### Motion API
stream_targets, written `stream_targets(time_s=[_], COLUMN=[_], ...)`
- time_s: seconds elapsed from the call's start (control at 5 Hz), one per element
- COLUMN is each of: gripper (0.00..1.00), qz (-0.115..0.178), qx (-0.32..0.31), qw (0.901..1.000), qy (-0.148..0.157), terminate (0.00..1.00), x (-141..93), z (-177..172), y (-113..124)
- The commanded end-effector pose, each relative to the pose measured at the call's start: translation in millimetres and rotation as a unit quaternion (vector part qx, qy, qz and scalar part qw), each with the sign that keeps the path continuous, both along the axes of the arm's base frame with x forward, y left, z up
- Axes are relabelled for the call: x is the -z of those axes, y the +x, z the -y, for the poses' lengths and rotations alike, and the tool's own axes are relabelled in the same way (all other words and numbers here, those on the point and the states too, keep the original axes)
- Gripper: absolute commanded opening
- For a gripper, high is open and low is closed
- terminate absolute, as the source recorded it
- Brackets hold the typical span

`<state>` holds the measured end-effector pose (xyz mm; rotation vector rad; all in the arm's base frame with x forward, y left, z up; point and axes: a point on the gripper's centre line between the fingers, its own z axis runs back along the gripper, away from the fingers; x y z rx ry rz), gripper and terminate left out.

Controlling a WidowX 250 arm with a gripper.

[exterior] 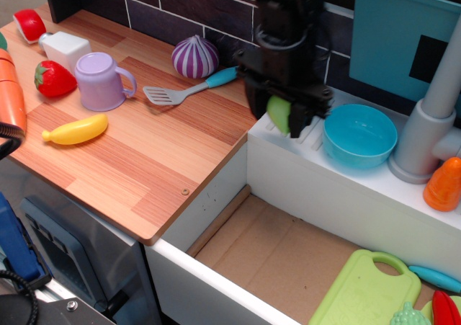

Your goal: Put pear in bowl

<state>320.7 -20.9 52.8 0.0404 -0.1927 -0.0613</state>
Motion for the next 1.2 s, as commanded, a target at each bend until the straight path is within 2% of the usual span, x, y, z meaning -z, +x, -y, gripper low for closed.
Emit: stream_targets(time_s=[0.0, 0.2, 0.4, 0.6, 1.0], gripper=[0.0, 0.0, 0.0, 1.0, 1.0], qz=[0.048, 0.059, 0.077, 0.098, 0.101], qx=[0.012, 0.027, 0.051, 0.06, 0.063], qw=[0.9987, 0.9979, 0.9954, 0.9929, 0.9927], qy=[0.012, -0.001, 0.024, 0.028, 0.019], terminate=[0.0, 0.0, 0.0, 0.0, 0.0], x=[-45, -47, -41, -34, -33], z=[25, 35, 44, 49, 49], y=[10, 23, 33, 43, 49])
